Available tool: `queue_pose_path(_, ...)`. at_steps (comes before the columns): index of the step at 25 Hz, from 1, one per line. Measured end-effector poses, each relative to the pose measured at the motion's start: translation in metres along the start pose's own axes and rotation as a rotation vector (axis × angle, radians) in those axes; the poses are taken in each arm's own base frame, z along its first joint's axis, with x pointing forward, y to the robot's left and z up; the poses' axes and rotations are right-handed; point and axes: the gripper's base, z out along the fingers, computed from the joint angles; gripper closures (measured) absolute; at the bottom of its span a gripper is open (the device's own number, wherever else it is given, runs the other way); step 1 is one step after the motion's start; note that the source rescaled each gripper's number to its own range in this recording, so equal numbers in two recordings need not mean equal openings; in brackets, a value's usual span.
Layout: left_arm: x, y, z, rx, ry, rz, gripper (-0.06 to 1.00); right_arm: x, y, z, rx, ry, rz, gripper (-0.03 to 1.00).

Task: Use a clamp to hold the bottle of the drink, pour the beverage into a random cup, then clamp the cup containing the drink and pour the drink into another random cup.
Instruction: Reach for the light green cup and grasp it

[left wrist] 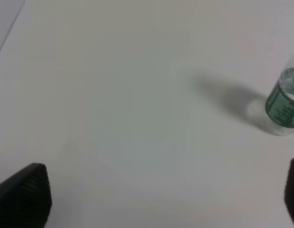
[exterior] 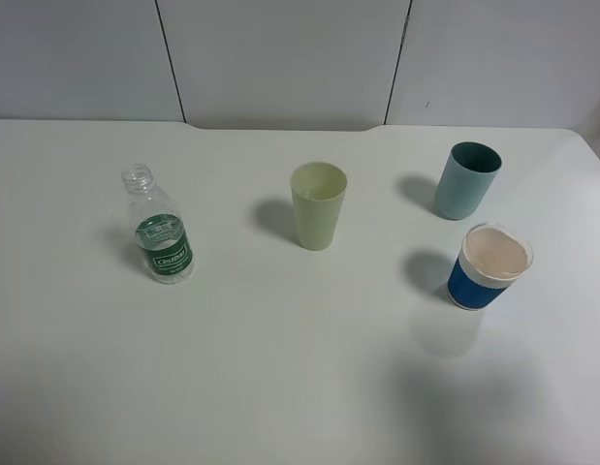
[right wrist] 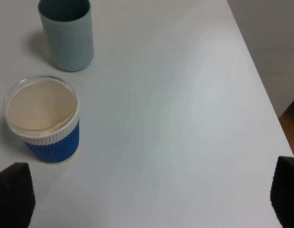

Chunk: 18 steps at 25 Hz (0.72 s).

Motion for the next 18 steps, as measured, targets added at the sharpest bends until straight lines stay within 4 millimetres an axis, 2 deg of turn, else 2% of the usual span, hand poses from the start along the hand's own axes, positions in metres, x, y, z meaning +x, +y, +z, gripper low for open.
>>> queue_pose_path(14, 0.0, 0.0, 0.0, 0.0, 0.0, 0.0, -0.06, -0.0021, 0.001, 0.0003, -0.012, -0.018, 0.008, -0.03)
queue_pose_path(18, 0.0, 0.0, 0.0, 0.0, 0.0, 0.0, -0.06, -0.0078, 0.0004, 0.0072, -0.017, 0.022, 0.007, -0.03)
